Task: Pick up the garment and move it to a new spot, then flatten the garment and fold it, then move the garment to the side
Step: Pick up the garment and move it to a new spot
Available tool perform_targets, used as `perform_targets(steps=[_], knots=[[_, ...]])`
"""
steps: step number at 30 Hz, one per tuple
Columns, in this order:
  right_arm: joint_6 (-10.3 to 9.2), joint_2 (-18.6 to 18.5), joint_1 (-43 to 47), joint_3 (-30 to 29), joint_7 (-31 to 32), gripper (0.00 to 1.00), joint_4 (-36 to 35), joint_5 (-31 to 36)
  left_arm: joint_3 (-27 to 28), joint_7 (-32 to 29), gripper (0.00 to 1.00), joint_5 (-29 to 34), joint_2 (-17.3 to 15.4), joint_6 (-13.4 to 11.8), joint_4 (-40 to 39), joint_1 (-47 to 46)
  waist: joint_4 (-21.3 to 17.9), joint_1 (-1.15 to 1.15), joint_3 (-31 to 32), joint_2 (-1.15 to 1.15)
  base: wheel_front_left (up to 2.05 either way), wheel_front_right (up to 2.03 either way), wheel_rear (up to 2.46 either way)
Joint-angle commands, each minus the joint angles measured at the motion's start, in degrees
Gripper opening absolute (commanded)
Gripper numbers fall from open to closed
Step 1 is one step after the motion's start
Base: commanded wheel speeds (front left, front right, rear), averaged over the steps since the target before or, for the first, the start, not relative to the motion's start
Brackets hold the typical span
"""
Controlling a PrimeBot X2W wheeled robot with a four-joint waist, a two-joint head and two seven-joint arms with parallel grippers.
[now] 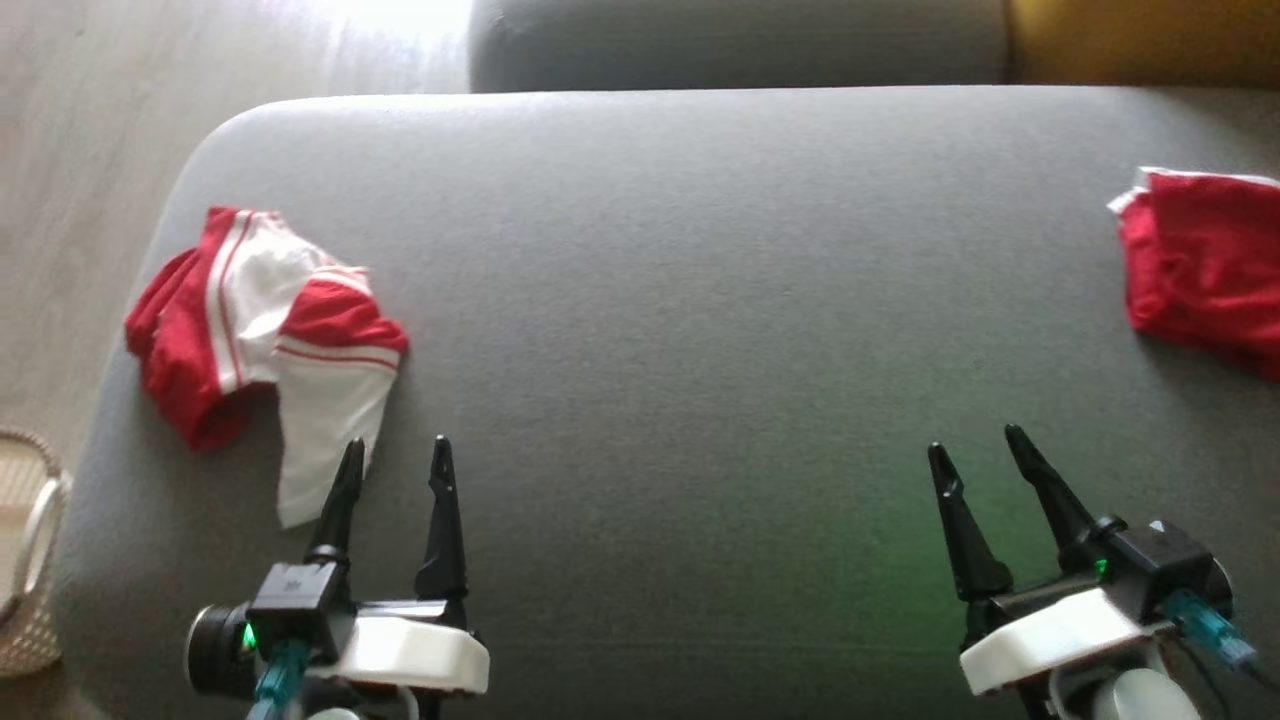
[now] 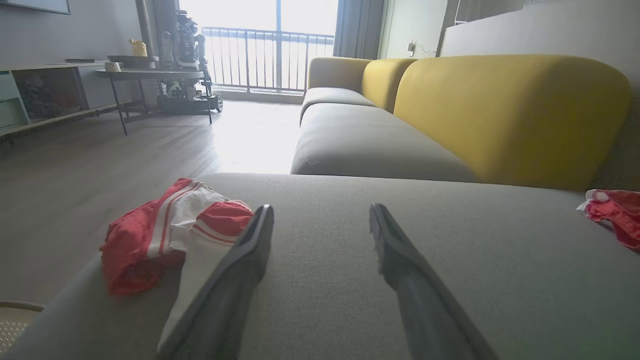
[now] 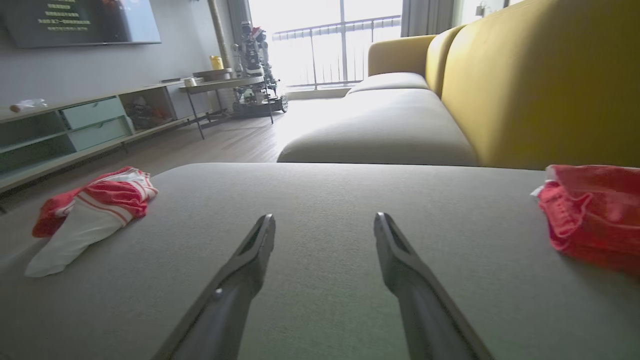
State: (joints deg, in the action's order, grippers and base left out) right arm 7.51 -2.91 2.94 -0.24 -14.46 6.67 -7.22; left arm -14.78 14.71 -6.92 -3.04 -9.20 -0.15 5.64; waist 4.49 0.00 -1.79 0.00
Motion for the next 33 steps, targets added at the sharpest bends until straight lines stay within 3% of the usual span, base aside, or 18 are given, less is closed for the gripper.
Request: perform_targets(steps=[1, 7, 13, 23, 33], knots=[[-0.02, 0.03, -1.72, 1.84, -0.53, 1.00, -2.28, -0.44, 1.19, 0.29, 1.00, -0.79, 0.16, -0.61, -2.58, -2.30, 2.16, 0.00, -0.48, 0.00, 0.00, 0.00, 0.00], [-0.02, 0.03, -1.40, 3.38, -0.53, 1.00, -2.77, -0.39, 0.33, 0.29, 1.00, -1.93, 0.16, -1.73, -3.63, -2.21, 9.85, 0.00, -0.27, 0.00, 0.00, 0.00, 0.00], [-0.02, 0.03, -0.94, 3.76, -0.53, 1.00, -2.71, -0.41, 0.86, 0.29, 1.00, -2.12, 0.16, -1.96, -3.98, -1.41, 14.93, 0.00, 0.33, 0.00, 0.00, 0.00, 0.00], [-0.02, 0.03, -0.49, 4.34, -0.53, 1.00, -2.70, -0.33, 0.88, 0.29, 1.00, -2.39, 0.16, -2.22, -5.07, -0.76, 18.50, 0.00, -0.27, 0.00, 0.00, 0.00, 0.00], [-0.02, 0.03, -1.79, 4.09, -0.53, 1.00, -3.22, 2.63, 1.59, 0.29, 1.00, -2.09, 0.16, -1.75, -6.16, -7.14, 17.80, 0.00, -5.75, 0.00, 0.00, 0.00, 0.00]])
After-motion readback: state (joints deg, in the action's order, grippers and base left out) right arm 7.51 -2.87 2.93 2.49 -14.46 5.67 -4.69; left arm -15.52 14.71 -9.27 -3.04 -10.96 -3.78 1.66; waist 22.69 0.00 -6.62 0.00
